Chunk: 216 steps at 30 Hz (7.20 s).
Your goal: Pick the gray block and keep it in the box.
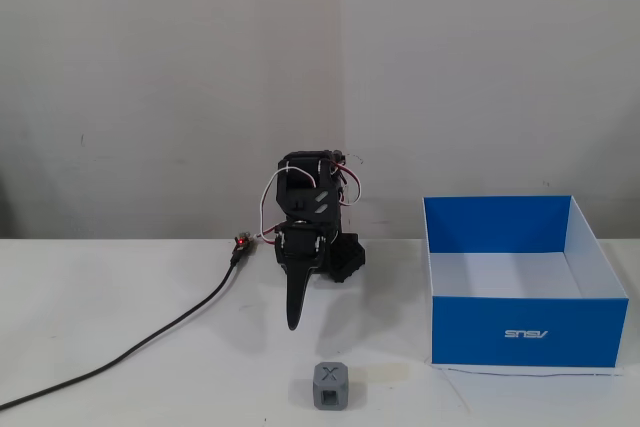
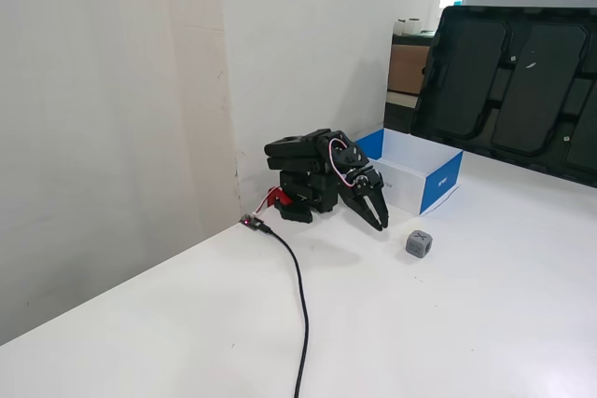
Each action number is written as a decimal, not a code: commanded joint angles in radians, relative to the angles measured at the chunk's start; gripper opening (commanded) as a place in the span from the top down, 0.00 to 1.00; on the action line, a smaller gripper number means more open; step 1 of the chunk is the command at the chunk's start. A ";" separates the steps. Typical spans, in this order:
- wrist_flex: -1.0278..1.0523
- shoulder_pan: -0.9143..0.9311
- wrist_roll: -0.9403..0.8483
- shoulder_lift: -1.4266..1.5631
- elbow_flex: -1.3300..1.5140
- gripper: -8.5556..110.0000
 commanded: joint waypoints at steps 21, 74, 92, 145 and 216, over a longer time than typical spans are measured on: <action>0.002 -0.005 0.009 0.118 0.005 0.93; -0.026 -0.187 0.364 -0.927 -0.655 0.73; -0.089 -0.212 0.439 -1.236 -0.784 0.69; -0.192 -0.224 0.440 -1.822 -1.091 0.77; 0.206 -1.243 0.417 -1.236 -1.385 0.82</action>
